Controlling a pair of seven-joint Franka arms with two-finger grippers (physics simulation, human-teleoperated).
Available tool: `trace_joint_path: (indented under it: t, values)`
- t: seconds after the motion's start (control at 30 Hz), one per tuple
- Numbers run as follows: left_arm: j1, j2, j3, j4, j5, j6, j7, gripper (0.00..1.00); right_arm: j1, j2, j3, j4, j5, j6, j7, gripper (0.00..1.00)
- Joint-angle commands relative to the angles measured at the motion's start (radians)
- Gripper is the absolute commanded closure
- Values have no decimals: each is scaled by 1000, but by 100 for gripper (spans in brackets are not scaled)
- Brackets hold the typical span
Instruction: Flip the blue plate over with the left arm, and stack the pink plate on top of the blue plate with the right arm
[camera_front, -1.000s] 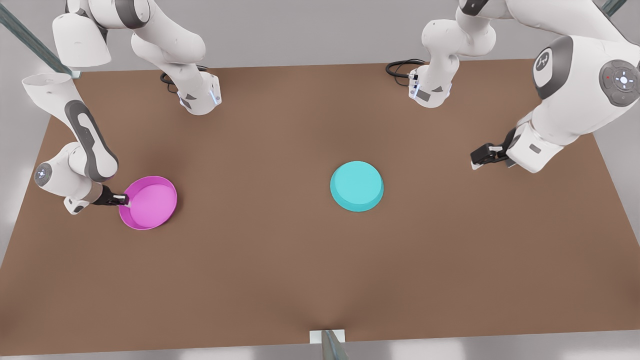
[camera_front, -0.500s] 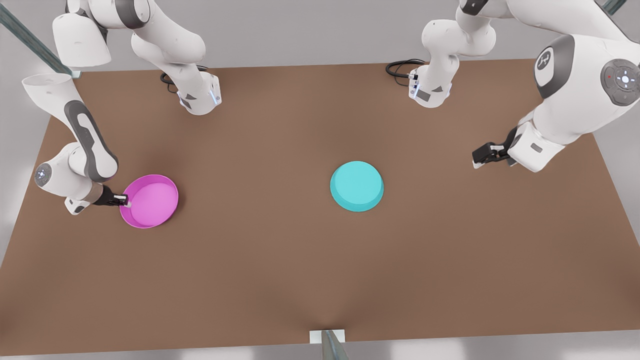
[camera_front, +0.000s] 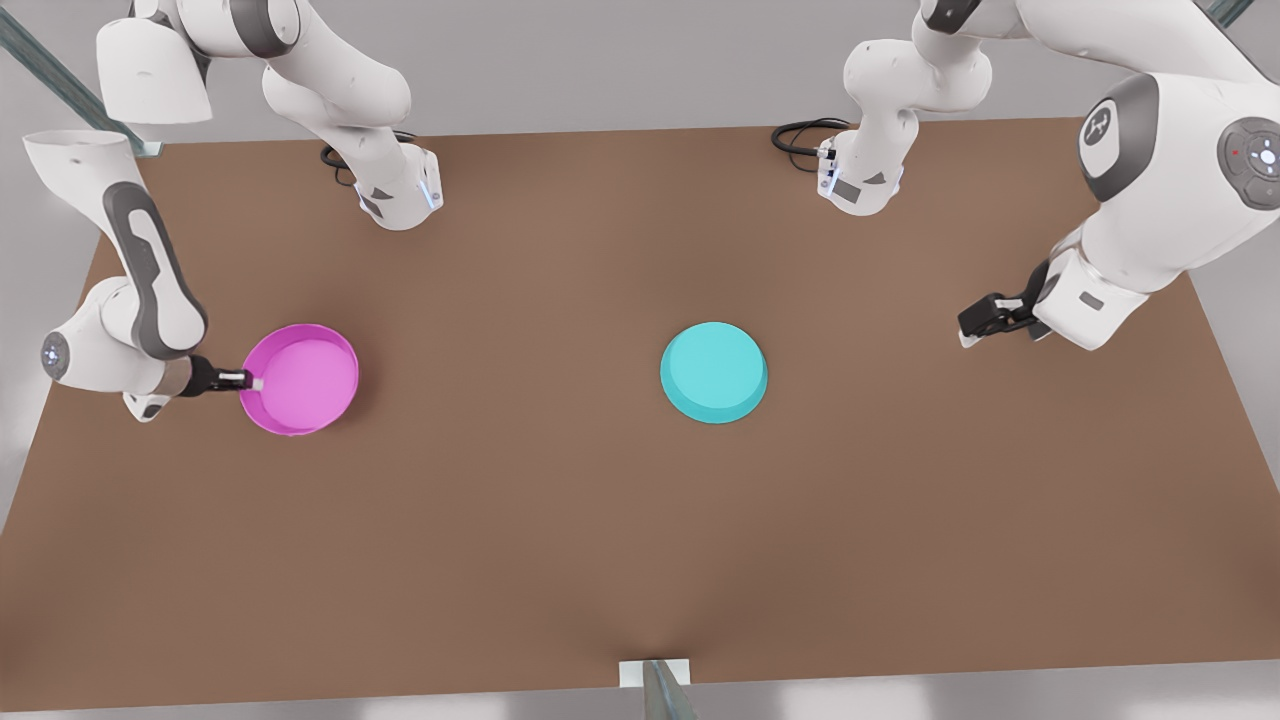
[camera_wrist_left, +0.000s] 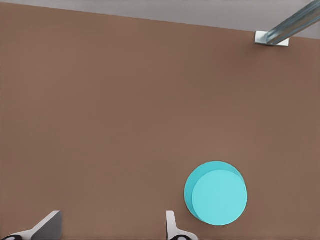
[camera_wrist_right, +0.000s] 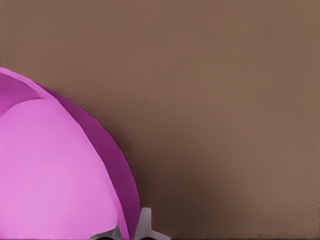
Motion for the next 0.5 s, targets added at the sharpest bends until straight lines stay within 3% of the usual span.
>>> trace_joint_path:
  t: [0.0, 0.23, 0.47]
  values:
    - [0, 0, 0, 1, 4, 0, 0, 0, -7, 0, 12, 0, -10, -4, 7, 79]
    - [0, 3, -2, 1, 12, 2, 0, 0, -7, 3, 67, 64, 59, -125, 12, 79]
    - [0, 3, -3, 0, 33, 25, 2, 0, 11, -15, 206, 57, 87, -105, 140, 79]
